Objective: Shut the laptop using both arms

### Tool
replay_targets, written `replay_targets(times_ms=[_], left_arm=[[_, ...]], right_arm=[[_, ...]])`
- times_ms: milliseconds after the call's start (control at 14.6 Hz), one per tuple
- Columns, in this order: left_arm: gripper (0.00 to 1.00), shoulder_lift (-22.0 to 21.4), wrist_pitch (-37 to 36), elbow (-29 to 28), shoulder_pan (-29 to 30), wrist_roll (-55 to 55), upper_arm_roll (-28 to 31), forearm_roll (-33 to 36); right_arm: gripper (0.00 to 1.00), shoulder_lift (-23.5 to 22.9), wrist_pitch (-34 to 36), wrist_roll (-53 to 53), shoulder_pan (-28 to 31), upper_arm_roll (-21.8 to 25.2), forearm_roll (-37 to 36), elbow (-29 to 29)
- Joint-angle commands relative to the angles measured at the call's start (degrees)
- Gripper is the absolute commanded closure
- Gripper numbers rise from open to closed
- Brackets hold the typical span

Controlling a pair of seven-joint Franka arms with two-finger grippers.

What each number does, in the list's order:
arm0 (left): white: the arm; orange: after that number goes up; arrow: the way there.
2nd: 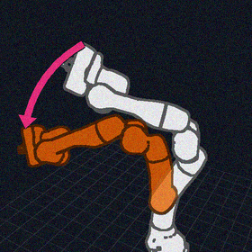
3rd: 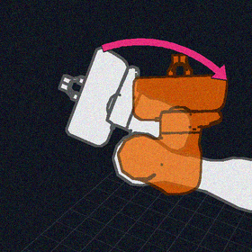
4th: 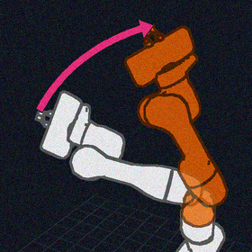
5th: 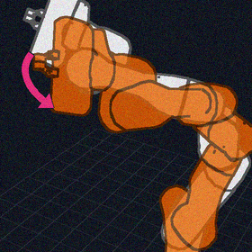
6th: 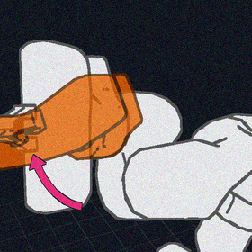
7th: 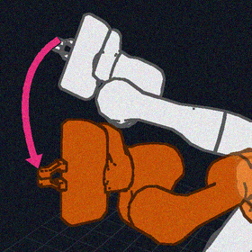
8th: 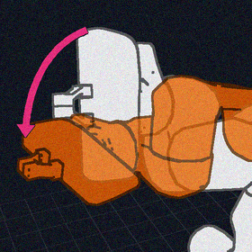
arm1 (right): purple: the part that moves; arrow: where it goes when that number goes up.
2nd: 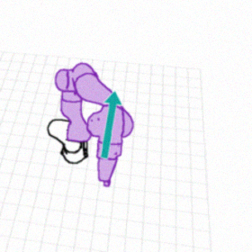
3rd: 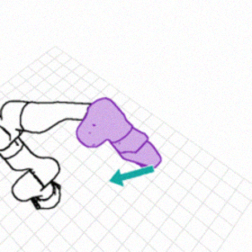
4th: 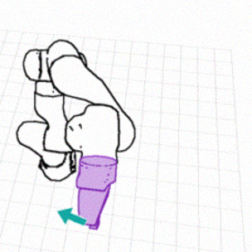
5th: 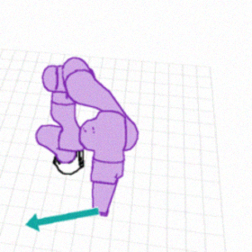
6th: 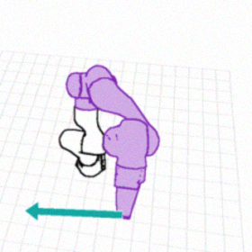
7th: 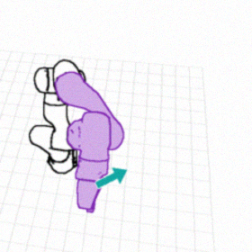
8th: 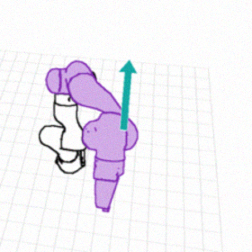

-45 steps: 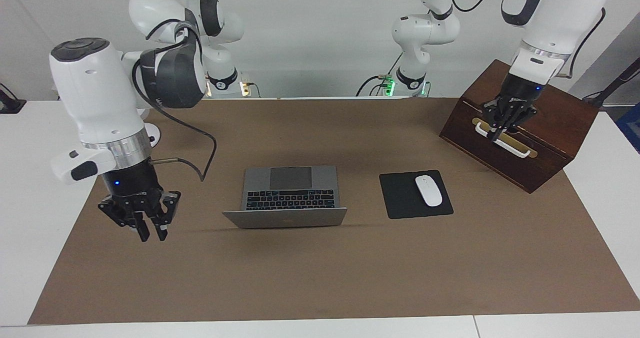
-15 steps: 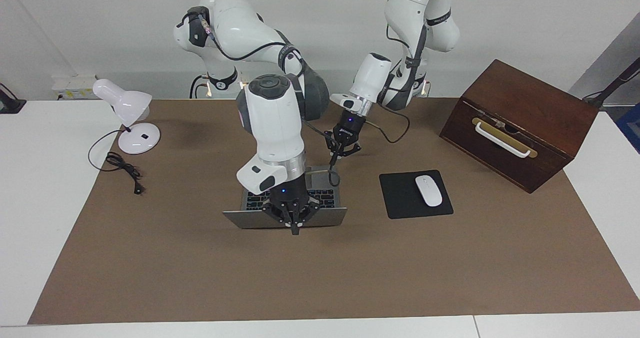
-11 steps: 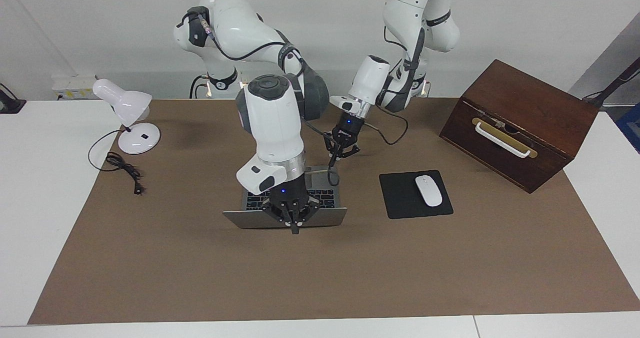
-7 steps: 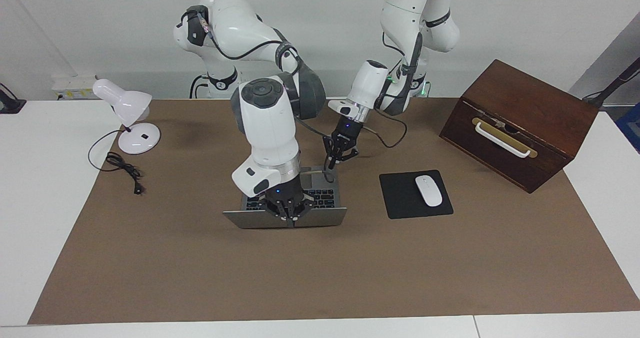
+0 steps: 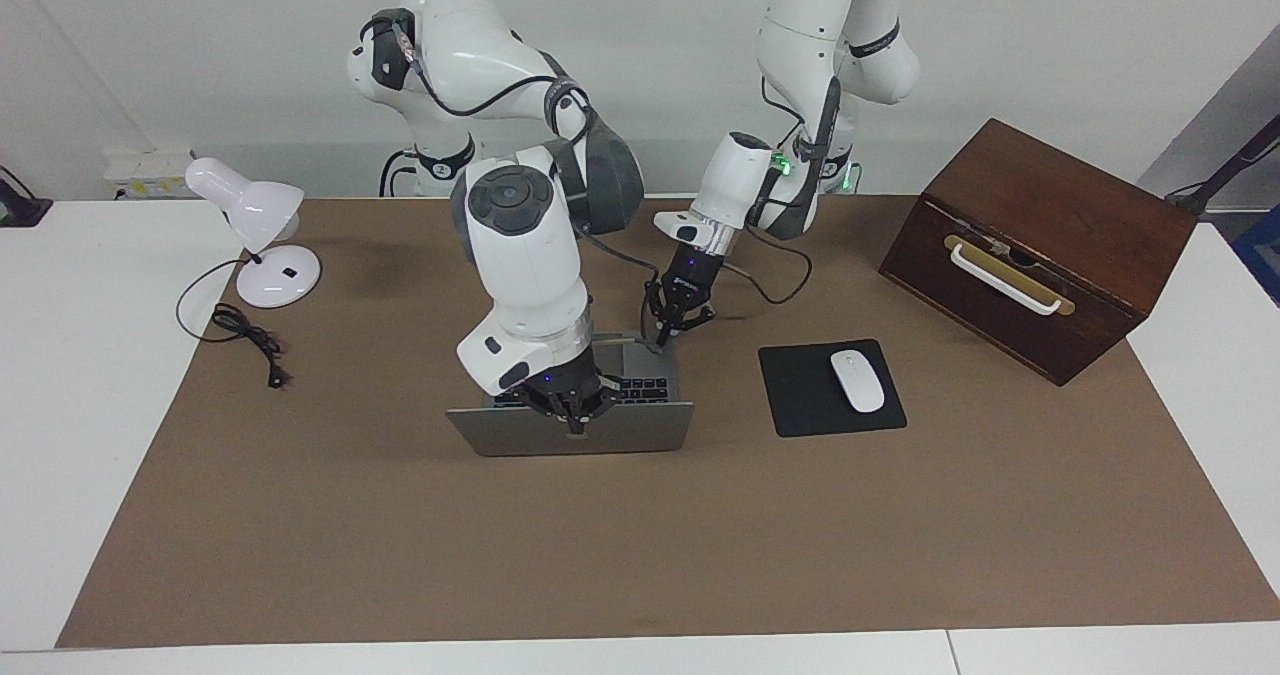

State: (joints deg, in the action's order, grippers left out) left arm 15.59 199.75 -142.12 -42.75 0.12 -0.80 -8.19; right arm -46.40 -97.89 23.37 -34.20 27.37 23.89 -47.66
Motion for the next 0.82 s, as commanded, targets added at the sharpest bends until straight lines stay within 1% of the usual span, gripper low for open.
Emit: replay_targets(times_ms=[0,273,615,751], left_arm=[[1.00,1.03,0.99,0.88,0.30,-0.47,0.36,1.24],[1.00,1.03,0.99,0.27,0.30,-1.69,0.36,1.42],[1.00,1.11,0.99,-0.44,0.21,-2.75,0.36,1.51],[1.00,1.11,0.99,-1.05,0.30,-3.89,0.36,1.51]], right_arm=[[1.00,-0.36,4.28,-0.25,0.01,2.15,3.96,1.08],[1.00,-0.53,8.59,-0.34,-0.08,4.09,8.62,1.08],[1.00,-0.62,13.51,-0.25,-0.43,4.27,8.98,0.73],[1.00,-0.71,15.36,0.18,-0.52,4.36,10.47,0.47]])
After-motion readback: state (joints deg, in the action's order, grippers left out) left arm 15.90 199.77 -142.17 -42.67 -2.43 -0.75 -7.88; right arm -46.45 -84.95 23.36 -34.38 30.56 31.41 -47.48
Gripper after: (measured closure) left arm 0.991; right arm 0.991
